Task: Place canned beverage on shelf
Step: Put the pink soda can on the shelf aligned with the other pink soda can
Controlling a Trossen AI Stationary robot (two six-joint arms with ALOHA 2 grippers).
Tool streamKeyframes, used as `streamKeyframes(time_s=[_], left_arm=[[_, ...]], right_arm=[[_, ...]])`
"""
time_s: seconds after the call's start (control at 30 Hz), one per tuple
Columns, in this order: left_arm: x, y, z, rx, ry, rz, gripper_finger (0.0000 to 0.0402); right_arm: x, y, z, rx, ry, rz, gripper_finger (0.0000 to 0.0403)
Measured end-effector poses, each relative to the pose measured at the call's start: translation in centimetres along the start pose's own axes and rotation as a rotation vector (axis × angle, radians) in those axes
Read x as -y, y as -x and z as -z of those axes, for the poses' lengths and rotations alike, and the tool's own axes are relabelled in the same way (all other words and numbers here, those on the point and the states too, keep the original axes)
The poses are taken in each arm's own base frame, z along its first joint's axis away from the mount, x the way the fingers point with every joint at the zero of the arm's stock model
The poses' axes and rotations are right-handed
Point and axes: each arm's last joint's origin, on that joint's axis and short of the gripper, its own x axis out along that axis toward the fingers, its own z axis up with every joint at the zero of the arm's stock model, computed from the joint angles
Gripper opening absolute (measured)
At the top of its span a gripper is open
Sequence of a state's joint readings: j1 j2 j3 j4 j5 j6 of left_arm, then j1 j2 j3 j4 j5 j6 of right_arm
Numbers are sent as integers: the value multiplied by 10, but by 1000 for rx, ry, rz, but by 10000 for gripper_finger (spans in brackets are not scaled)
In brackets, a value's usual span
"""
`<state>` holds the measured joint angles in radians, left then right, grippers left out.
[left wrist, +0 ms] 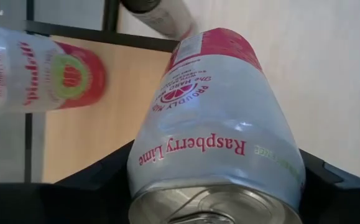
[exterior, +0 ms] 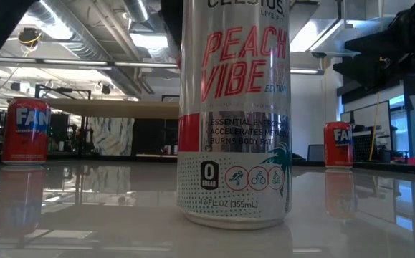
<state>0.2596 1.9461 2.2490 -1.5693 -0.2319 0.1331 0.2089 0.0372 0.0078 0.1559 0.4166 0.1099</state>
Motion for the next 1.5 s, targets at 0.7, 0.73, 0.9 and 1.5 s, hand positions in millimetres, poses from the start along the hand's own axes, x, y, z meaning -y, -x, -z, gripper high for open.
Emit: streamKeyframes(time_s=[0.7, 0.73, 0.9, 1.5], left_arm=[[97, -72, 28, -339, -104, 196, 278], [98, -77, 31, -357, -101, 199, 278], [104, -90, 32, -348, -70, 238, 279], [128, -126, 34, -255, -112, 315, 280]], right_arm=[[-4, -10, -15, -5, 177, 56, 333], [-5, -12, -15, -24, 178, 69, 333], [-9, -24, -12, -62, 177, 110, 333], [-23, -56, -5, -170, 200, 89, 333]])
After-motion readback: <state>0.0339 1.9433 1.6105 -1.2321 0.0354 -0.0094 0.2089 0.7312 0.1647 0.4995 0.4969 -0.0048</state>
